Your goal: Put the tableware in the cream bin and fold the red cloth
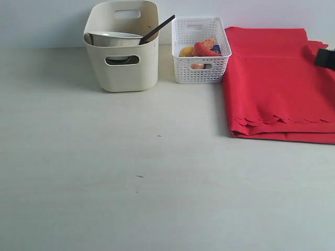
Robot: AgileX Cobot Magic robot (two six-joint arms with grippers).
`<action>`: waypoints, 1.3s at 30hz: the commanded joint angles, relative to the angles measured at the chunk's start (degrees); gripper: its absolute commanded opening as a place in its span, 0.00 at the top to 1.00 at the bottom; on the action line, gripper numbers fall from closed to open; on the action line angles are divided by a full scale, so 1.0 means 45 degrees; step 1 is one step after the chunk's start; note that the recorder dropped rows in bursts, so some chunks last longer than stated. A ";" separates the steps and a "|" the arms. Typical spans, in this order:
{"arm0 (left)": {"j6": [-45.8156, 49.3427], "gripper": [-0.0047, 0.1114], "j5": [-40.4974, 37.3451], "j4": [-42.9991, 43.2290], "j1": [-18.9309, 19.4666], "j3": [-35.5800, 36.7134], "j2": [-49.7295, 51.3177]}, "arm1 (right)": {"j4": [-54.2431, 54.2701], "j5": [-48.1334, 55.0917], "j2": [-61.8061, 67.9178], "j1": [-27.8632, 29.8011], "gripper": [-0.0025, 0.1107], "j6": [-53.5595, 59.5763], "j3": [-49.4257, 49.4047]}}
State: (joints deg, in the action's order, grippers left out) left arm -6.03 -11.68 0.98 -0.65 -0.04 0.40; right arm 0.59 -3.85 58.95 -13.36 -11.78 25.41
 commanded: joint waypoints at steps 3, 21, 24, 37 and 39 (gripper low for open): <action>0.0013 0.94 -0.0012 -0.0078 0.0016 0.0009 -0.0088 | 0.0269 -0.0324 -0.4216 0.0005 0.98 0.0150 -0.2553; 0.0013 0.94 -0.0012 -0.0078 0.0016 0.0009 -0.0088 | 0.0154 0.3830 -1.1908 0.0371 0.98 -0.0721 -0.4361; 0.0013 0.94 -0.0012 -0.0078 0.0016 0.0009 -0.0088 | 0.0154 0.3500 -1.2766 0.1109 0.98 -0.0721 -0.5047; 0.0013 0.94 -0.0036 -0.0078 0.0016 0.0009 -0.0088 | 0.0070 0.3522 -1.3099 0.2919 0.98 0.0003 -0.5647; 0.0013 0.94 -0.0036 -0.0078 0.0016 0.0009 -0.0088 | 0.0148 0.3522 -1.3099 0.2919 0.98 -0.0024 -0.5647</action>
State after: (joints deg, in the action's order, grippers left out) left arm -6.03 -12.04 0.98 -0.65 -0.04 0.40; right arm 1.67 12.61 0.38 -0.56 -12.98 0.25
